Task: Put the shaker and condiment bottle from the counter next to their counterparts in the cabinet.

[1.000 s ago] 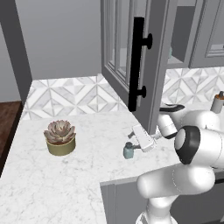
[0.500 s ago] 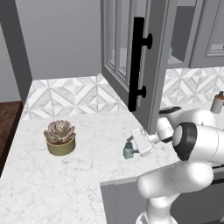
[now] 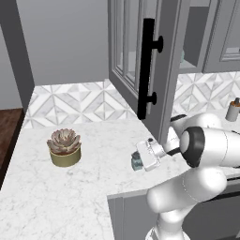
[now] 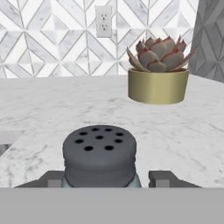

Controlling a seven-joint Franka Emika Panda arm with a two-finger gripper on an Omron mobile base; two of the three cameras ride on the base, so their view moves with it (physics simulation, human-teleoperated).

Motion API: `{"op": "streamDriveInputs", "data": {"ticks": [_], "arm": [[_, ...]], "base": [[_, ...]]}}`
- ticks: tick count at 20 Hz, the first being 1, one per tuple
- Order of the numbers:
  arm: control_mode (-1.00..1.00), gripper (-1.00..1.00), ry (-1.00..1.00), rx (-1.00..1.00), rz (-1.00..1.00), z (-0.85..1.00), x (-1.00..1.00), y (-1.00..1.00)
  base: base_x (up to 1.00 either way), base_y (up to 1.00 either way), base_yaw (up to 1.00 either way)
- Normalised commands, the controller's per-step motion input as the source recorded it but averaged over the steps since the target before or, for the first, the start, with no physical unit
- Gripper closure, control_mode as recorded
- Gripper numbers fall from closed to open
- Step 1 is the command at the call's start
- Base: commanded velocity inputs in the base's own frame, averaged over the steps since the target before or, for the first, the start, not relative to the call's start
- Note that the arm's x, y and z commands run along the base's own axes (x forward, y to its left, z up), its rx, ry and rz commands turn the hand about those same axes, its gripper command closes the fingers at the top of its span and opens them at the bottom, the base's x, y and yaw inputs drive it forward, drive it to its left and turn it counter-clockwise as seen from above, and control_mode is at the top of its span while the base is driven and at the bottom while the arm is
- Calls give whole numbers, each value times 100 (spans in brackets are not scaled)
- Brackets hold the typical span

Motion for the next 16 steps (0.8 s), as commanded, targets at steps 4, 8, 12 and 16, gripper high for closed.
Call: {"op": "streamDriveInputs", "data": {"ticks": [4,8,12,16], "arm": [[-100,100,-3,0,-5,7,-11,0],[-100,100,-1,0,-11,62,-19,-2],[-100,100,-1,0,-18,92,-14,-22],[-100,100,-1,9,-22,100,-2,-38]], "base": [[0,0,0],[0,0,0],[0,0,0],[0,0,0]]}}
